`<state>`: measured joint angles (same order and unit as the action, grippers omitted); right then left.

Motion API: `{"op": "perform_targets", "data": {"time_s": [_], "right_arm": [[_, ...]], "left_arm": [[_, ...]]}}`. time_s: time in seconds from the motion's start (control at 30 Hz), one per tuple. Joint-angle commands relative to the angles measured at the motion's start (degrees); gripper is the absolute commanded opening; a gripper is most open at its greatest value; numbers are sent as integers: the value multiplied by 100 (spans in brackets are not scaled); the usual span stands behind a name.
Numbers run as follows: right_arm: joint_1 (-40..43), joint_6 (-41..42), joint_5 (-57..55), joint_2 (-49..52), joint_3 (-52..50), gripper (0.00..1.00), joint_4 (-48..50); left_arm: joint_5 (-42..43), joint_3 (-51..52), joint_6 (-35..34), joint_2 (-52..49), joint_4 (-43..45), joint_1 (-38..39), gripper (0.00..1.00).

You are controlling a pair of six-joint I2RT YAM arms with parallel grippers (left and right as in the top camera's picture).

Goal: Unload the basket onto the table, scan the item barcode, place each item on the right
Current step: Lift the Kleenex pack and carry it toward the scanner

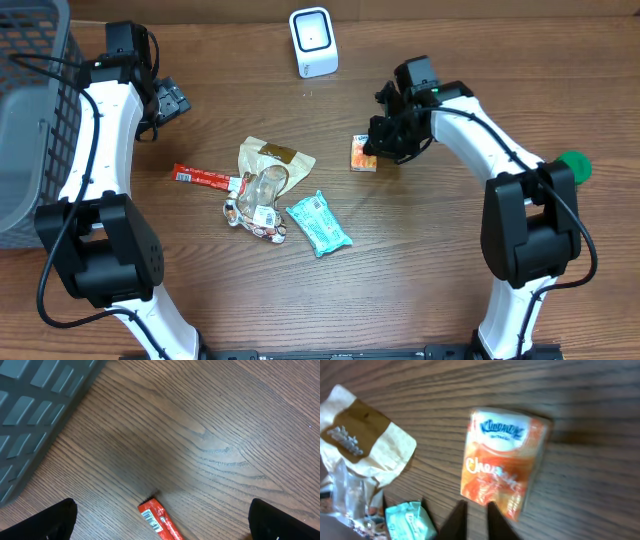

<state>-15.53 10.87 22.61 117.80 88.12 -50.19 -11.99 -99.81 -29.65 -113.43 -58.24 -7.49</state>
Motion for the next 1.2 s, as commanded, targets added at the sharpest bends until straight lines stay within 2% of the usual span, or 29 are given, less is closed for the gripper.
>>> {"op": "perform_targets", "data": {"time_s": [0.0, 0.4, 0.53, 0.73, 0.8, 1.17], "right_arm": [[-70, 26, -581, -87, -42, 27, 87], [-48, 31, -907, -72, -42, 45, 238], [-48, 28, -907, 0, -42, 45, 260], [-50, 31, -841, 188, -42, 31, 262], [-50, 31, -841, 192, -42, 29, 271], [-50, 33, -841, 192, -96, 27, 330]], "left_arm": [[24, -127, -35, 31, 2, 42, 100], [24, -127, -37, 31, 2, 42, 100], [24, -127, -37, 31, 2, 44, 100], [24, -127, -37, 31, 4, 42, 100], [22, -127, -35, 31, 2, 42, 100], [24, -127, -37, 31, 2, 42, 100]]}}
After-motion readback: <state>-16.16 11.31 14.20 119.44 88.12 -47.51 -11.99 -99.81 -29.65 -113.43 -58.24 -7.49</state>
